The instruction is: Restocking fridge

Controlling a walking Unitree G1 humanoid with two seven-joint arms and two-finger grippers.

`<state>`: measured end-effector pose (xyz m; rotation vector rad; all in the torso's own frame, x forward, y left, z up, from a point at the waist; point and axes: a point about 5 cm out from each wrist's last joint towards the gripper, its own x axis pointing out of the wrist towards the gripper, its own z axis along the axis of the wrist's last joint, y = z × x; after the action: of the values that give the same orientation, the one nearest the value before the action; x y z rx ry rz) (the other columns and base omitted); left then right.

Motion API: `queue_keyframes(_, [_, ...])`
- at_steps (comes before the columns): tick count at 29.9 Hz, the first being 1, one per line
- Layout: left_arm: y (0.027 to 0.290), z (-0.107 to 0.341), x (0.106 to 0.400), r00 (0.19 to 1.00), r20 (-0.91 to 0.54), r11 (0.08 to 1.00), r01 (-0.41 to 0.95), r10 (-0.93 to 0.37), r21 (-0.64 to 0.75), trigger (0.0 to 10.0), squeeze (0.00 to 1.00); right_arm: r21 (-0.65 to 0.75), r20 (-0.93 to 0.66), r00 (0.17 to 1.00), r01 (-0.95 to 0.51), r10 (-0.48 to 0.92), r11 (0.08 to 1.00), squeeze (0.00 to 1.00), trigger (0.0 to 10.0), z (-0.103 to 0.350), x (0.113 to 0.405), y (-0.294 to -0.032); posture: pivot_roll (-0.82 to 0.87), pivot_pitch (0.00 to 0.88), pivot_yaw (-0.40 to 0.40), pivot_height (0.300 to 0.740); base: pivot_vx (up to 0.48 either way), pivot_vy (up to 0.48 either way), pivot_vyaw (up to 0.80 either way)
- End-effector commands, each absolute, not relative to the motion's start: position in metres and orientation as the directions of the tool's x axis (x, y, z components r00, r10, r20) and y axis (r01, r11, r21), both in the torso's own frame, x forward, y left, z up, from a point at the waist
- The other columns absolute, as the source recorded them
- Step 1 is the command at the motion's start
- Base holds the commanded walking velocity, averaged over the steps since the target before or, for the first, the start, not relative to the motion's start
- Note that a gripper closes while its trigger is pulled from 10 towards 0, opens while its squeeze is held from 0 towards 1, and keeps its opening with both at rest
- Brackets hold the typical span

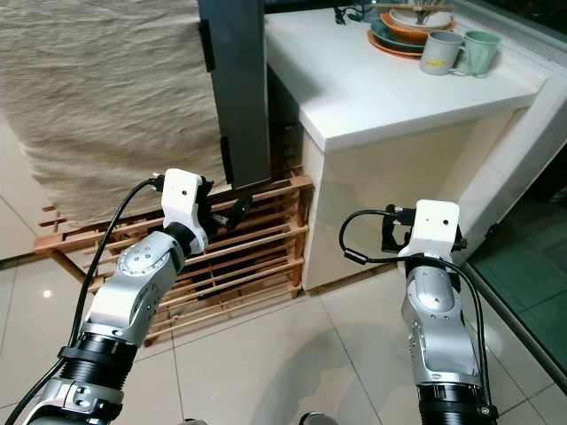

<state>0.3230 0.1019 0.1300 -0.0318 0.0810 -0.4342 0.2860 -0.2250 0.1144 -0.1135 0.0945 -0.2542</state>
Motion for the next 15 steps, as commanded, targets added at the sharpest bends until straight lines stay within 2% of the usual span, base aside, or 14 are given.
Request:
queue_keyframes(1, [0.1025, 0.1318, 0.3236, 0.904, -0.061, 0.906, 0.422, -0.424, -0.044, 10.0, 0.0, -0.117, -0.083, 0.963, 0.246, -0.256, 0.962, 0.0, 10.0, 0.1162, 0.2882, -0.2253, -0.12, 0.0, 0.028, 0.74, 0.0, 0.0, 0.0])
queue_keyframes(15, [0.1026, 0.1316, 0.3253, 0.91, -0.063, 0.912, 0.408, -0.41, -0.044, 10.0, 0.0, -0.116, -0.091, 0.962, 0.247, -0.258, 0.962, 0.0, 10.0, 0.1146, 0.2896, -0.226, -0.11, 0.0, 0.027, 0.74, 0.0, 0.0, 0.0])
